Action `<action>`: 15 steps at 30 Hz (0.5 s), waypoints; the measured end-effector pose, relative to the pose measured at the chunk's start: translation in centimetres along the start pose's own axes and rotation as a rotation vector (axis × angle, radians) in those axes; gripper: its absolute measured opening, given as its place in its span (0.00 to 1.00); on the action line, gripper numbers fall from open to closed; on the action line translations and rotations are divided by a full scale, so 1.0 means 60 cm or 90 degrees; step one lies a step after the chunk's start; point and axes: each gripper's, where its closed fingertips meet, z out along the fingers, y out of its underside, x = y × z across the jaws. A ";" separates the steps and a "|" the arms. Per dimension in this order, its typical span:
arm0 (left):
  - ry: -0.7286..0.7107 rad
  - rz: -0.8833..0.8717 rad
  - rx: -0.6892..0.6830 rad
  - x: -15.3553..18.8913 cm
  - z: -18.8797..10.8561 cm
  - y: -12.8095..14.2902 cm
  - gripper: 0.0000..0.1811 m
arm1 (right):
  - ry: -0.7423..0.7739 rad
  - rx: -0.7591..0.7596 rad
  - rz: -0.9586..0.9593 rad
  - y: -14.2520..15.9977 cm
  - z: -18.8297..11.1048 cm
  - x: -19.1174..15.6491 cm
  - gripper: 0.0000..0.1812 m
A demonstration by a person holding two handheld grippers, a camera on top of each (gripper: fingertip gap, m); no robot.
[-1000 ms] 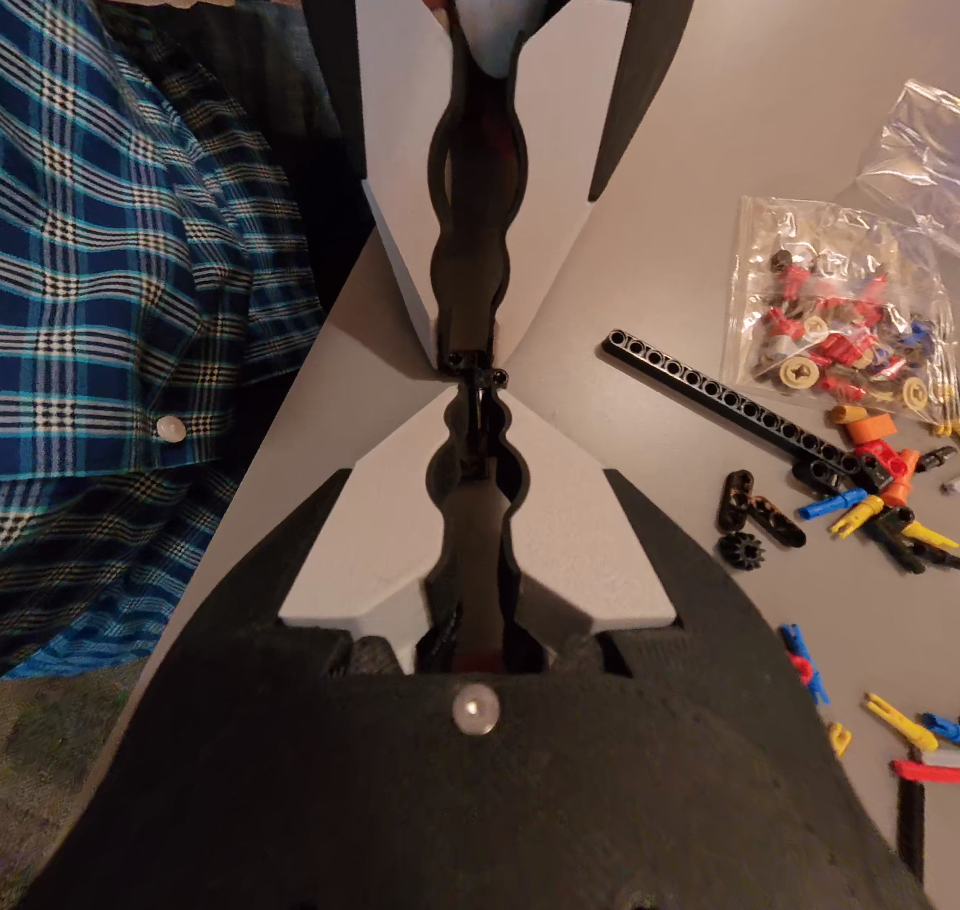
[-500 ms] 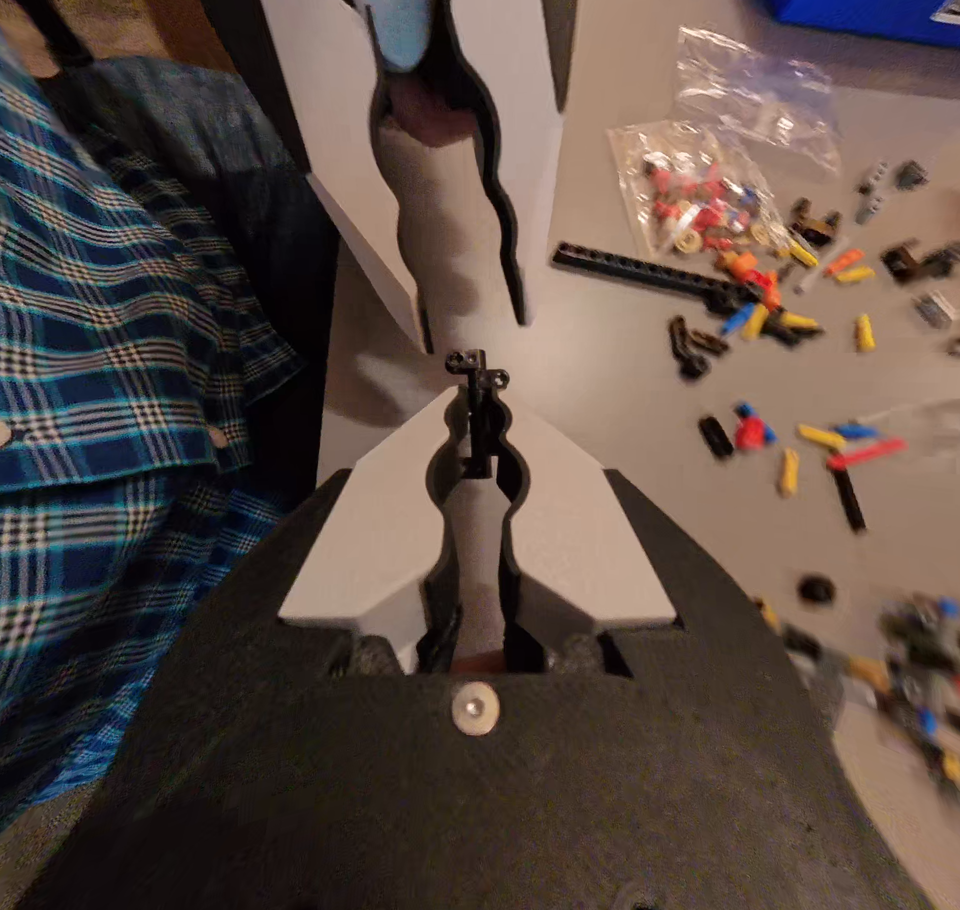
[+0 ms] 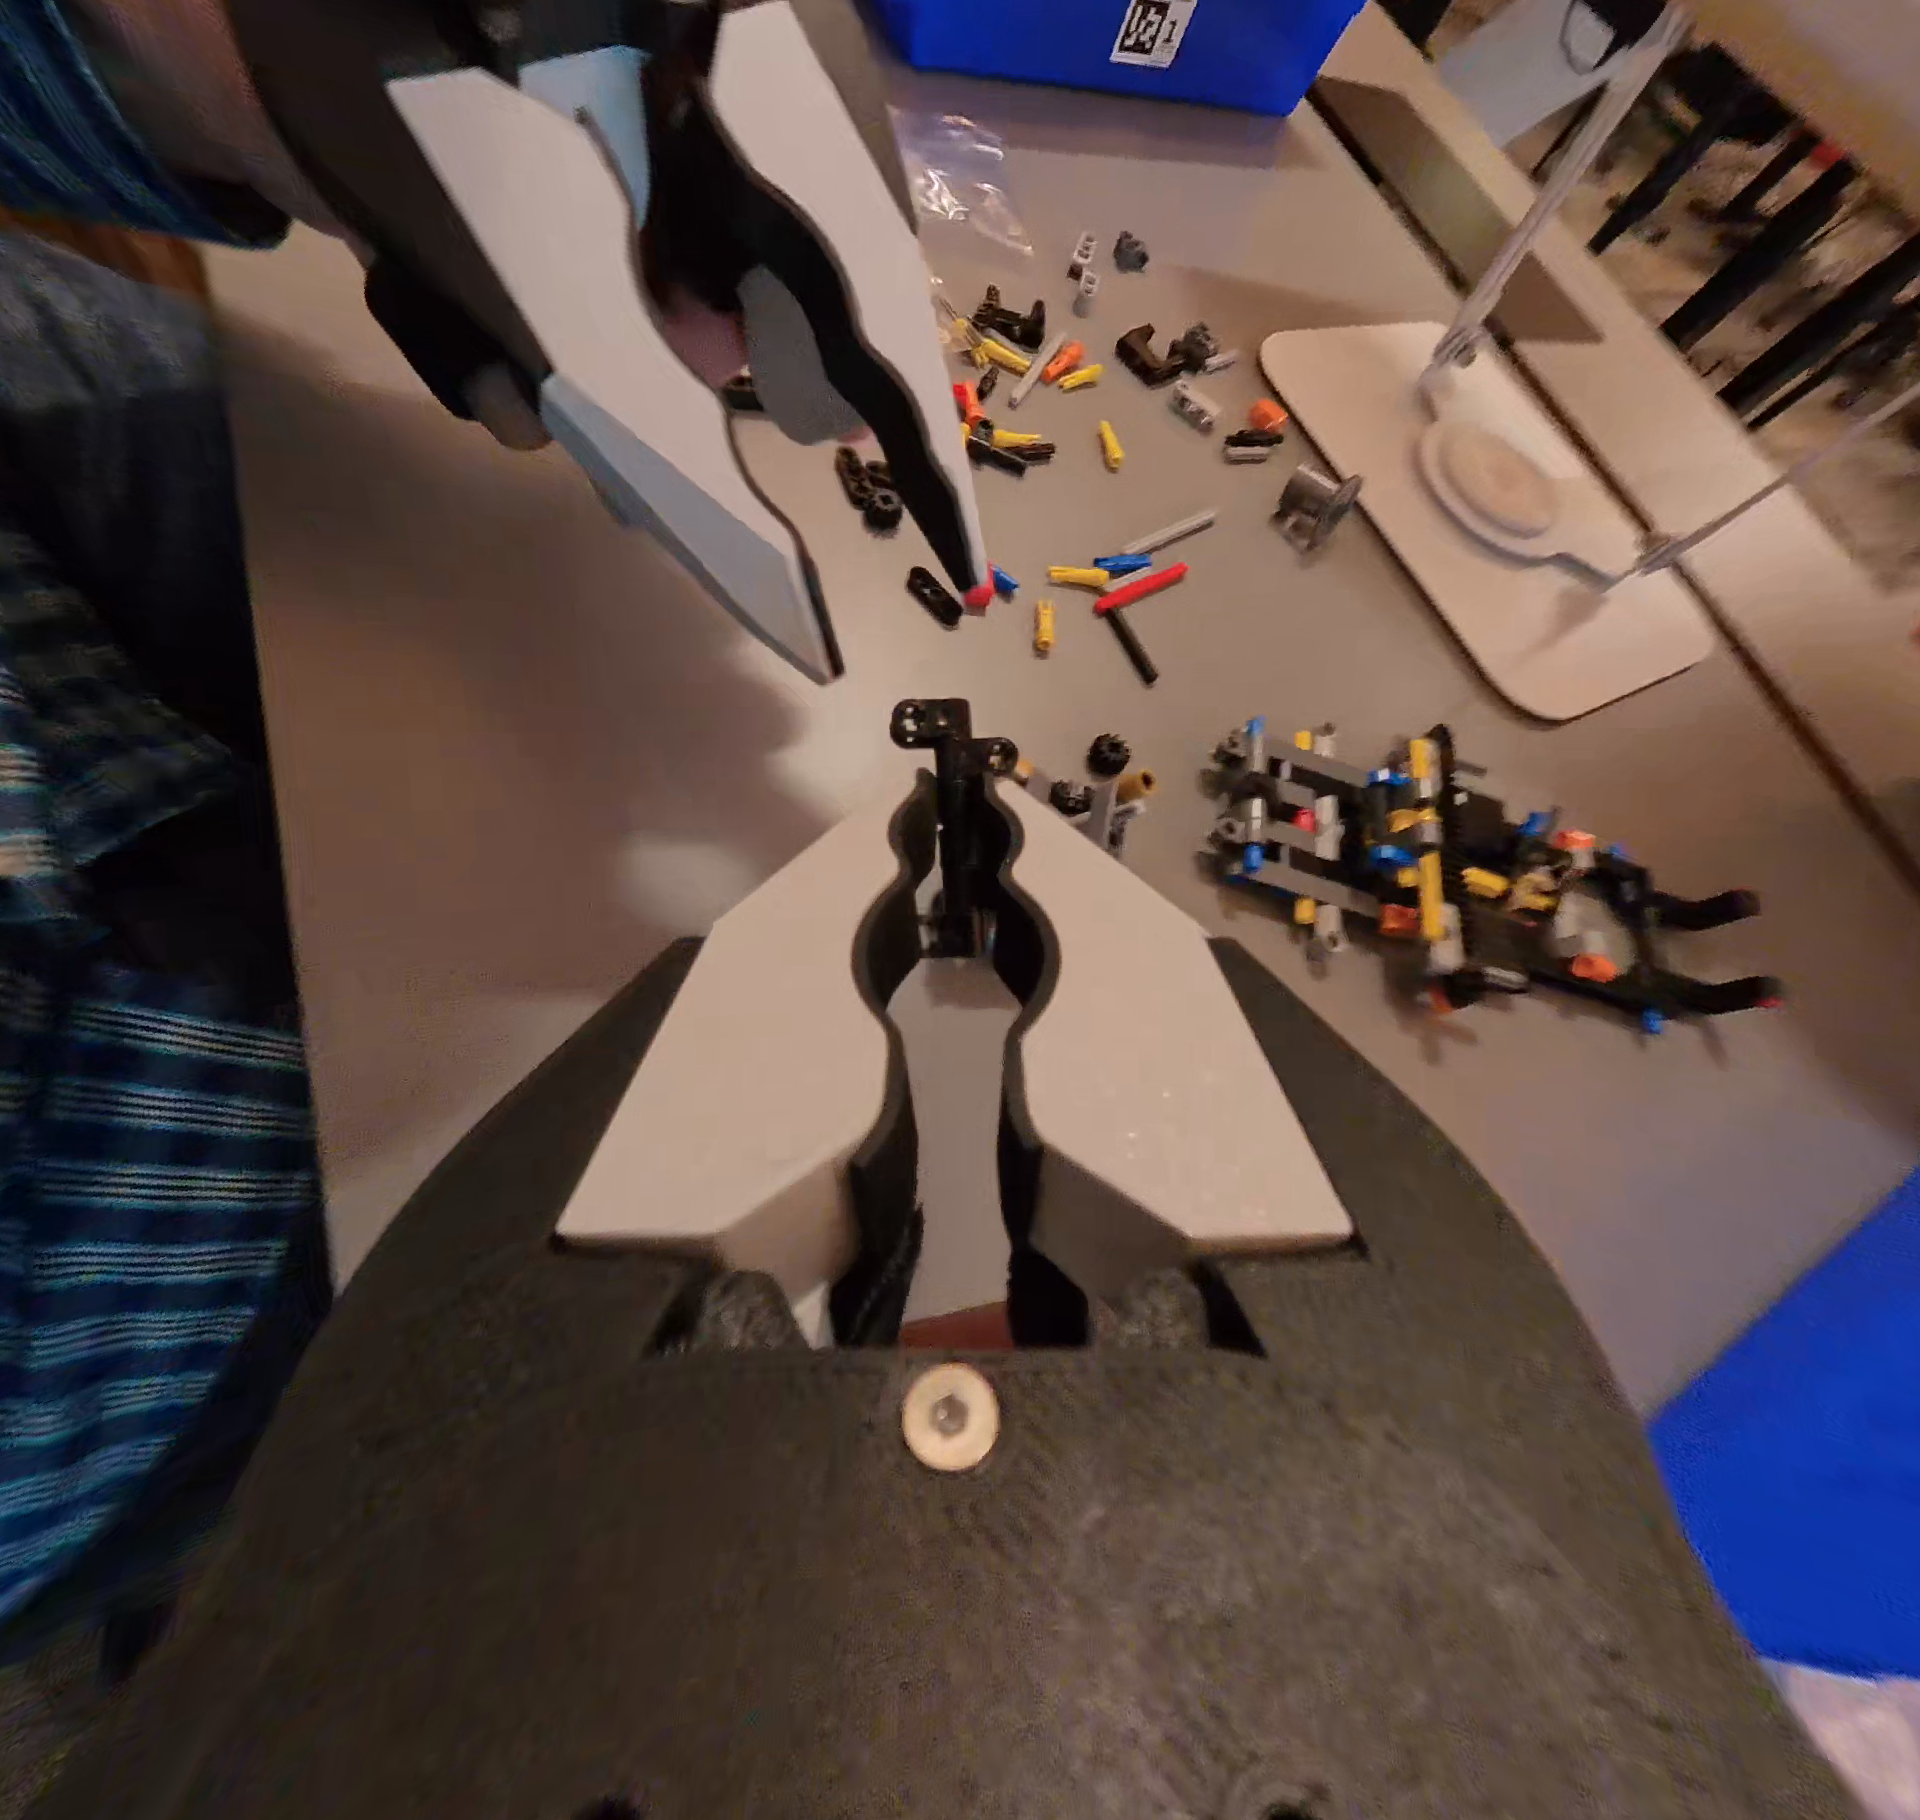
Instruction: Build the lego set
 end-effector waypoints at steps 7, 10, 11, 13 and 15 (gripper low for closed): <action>0.141 -0.210 0.066 0.029 0.028 -0.033 0.12 | 0.060 0.019 -0.079 -0.012 -0.009 0.002 0.03; 0.185 -0.266 0.098 0.048 0.017 -0.040 0.06 | 0.069 0.026 -0.100 -0.015 -0.017 -0.011 0.02; 0.189 -0.277 0.101 0.053 0.014 -0.039 0.06 | 0.069 0.030 -0.107 -0.016 -0.019 -0.017 0.03; 0.194 -0.301 0.110 0.061 0.008 -0.037 0.05 | 0.075 0.036 -0.114 -0.018 -0.021 -0.028 0.03; 0.195 -0.311 0.105 0.068 0.003 -0.028 0.05 | 0.075 0.039 -0.116 -0.016 -0.020 -0.041 0.03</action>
